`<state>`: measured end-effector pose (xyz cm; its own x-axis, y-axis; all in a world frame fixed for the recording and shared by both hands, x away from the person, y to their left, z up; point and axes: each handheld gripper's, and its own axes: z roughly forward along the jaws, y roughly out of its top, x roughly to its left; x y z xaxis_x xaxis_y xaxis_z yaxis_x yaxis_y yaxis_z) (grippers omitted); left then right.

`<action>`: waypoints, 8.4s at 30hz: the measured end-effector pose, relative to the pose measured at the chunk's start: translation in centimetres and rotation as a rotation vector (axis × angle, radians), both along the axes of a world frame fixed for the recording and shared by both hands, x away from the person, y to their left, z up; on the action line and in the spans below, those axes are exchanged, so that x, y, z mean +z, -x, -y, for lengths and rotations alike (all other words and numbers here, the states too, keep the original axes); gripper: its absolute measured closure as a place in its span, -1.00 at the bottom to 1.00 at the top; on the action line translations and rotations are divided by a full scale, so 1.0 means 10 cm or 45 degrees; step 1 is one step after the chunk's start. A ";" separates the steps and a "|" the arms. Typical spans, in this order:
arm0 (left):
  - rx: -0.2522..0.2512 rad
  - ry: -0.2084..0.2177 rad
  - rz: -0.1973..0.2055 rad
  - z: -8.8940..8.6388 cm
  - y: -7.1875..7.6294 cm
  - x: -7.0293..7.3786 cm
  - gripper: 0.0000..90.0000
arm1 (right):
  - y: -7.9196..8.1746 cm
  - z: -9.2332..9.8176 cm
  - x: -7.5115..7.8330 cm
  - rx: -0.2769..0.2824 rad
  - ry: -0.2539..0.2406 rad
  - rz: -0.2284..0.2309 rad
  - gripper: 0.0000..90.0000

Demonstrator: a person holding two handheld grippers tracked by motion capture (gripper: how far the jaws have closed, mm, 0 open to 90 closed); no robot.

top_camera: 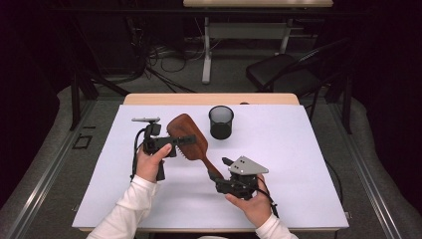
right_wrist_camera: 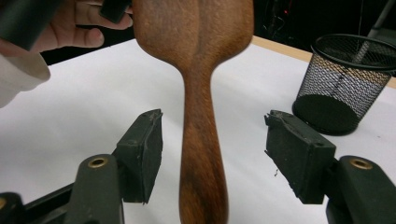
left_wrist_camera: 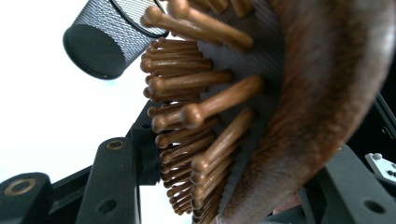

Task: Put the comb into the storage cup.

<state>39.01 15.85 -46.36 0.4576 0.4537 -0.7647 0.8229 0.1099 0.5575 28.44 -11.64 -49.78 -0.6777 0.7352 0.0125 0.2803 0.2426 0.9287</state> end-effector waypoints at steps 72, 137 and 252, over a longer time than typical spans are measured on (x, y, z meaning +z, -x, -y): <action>0.004 -0.415 0.146 -0.07 -0.13 0.41 0.07 | -0.37 0.29 0.03 -0.055 0.006 -0.230 -0.68; 0.134 -0.656 0.327 0.36 -0.73 1.00 0.05 | -0.41 0.44 0.08 -0.122 -0.041 -0.261 -1.00; 0.446 -0.434 0.403 0.85 -1.12 0.76 0.06 | -0.47 0.50 0.07 -0.156 -0.056 -0.261 -1.00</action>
<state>50.17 7.33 -38.77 0.4184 0.8157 -0.3995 0.5573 0.1167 0.8220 33.12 -16.59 -49.09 -0.5635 0.8074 0.1746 0.4888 0.1556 0.8584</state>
